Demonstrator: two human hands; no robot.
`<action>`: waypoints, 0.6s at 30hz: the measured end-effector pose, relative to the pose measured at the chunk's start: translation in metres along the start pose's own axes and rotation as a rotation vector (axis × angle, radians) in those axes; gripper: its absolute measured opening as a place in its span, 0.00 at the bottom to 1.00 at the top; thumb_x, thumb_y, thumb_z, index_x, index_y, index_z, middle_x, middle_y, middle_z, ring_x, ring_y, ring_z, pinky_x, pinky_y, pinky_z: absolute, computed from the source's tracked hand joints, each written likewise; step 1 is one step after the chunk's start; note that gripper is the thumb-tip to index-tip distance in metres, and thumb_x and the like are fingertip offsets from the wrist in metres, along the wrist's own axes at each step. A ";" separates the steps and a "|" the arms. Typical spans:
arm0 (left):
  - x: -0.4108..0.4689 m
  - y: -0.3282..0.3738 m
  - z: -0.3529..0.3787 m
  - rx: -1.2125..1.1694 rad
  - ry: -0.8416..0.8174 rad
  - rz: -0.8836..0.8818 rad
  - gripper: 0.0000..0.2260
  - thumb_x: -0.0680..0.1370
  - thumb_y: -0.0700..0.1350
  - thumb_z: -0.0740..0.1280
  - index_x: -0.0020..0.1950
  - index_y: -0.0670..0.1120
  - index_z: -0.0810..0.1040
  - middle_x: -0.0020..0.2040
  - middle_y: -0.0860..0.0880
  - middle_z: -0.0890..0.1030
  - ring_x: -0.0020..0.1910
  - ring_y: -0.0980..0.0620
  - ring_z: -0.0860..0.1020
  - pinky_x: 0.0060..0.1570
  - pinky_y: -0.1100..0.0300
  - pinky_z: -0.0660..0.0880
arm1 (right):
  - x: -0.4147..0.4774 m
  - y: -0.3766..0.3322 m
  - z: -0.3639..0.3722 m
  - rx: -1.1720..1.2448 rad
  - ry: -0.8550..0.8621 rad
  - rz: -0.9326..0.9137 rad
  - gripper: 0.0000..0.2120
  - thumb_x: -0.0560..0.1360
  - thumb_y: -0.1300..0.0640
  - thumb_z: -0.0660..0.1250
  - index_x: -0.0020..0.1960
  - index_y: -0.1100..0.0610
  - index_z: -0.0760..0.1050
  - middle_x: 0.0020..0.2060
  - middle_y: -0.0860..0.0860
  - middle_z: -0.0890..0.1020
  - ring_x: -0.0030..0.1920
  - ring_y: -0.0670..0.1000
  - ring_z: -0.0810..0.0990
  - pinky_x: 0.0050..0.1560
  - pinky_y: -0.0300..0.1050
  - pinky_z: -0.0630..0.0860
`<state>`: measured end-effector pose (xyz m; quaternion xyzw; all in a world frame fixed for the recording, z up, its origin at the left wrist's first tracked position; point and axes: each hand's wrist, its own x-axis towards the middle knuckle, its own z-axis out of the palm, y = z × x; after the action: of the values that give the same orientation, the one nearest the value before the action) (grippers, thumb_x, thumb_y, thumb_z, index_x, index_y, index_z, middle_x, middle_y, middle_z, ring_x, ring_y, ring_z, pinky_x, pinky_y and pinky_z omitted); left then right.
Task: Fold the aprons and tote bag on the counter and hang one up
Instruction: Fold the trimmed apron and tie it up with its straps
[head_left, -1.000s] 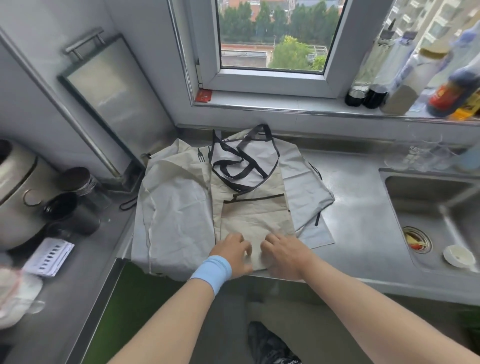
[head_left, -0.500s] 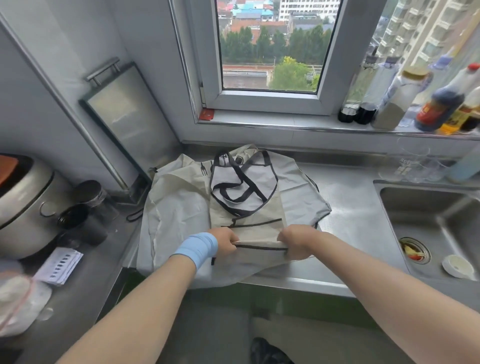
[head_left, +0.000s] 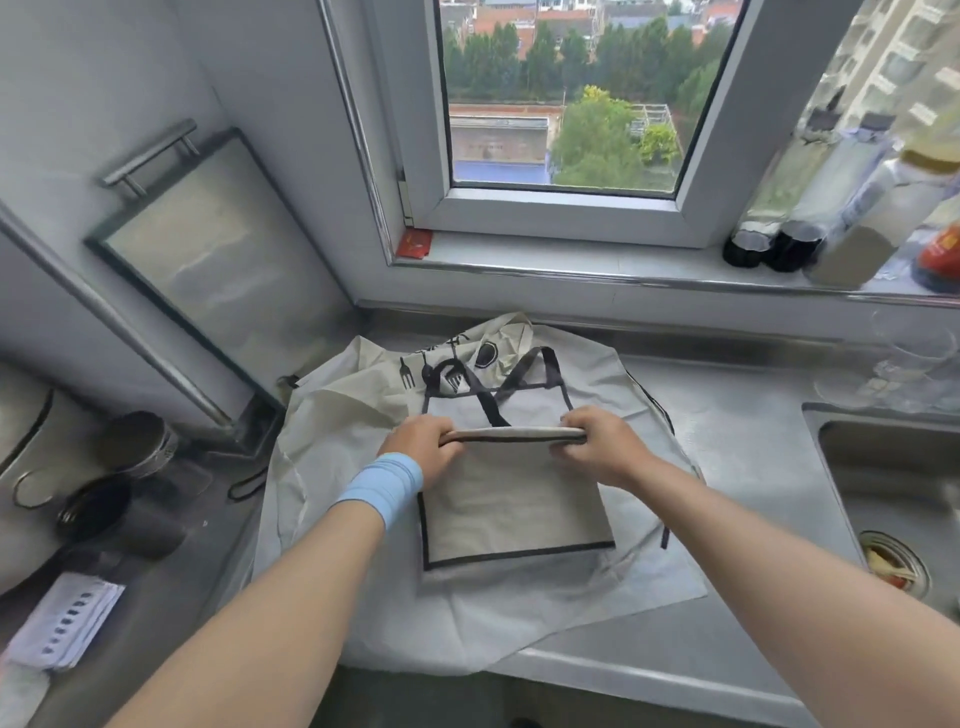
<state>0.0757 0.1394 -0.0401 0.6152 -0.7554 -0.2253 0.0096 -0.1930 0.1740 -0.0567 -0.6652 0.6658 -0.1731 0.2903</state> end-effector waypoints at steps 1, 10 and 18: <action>0.013 -0.003 0.003 0.041 0.011 0.010 0.08 0.77 0.52 0.65 0.41 0.50 0.75 0.49 0.48 0.77 0.57 0.44 0.74 0.56 0.53 0.71 | 0.013 0.004 0.004 0.000 -0.001 -0.011 0.09 0.70 0.53 0.73 0.32 0.48 0.76 0.42 0.48 0.79 0.48 0.51 0.78 0.43 0.34 0.69; 0.106 -0.026 0.026 0.069 -0.080 -0.065 0.13 0.80 0.54 0.62 0.58 0.47 0.75 0.56 0.45 0.80 0.57 0.41 0.77 0.53 0.54 0.72 | 0.102 0.030 0.026 -0.190 -0.062 0.071 0.09 0.73 0.43 0.66 0.42 0.48 0.77 0.47 0.45 0.81 0.52 0.54 0.79 0.49 0.47 0.75; 0.129 -0.019 0.040 0.301 0.096 -0.021 0.22 0.74 0.48 0.66 0.68 0.57 0.69 0.61 0.51 0.73 0.61 0.47 0.70 0.60 0.55 0.66 | 0.141 0.033 0.034 -0.198 -0.087 0.199 0.07 0.68 0.46 0.67 0.41 0.48 0.72 0.43 0.45 0.76 0.46 0.52 0.77 0.41 0.45 0.71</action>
<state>0.0498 0.0290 -0.1168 0.6278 -0.7727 -0.0802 -0.0490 -0.1901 0.0421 -0.1255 -0.6282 0.7291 -0.0480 0.2674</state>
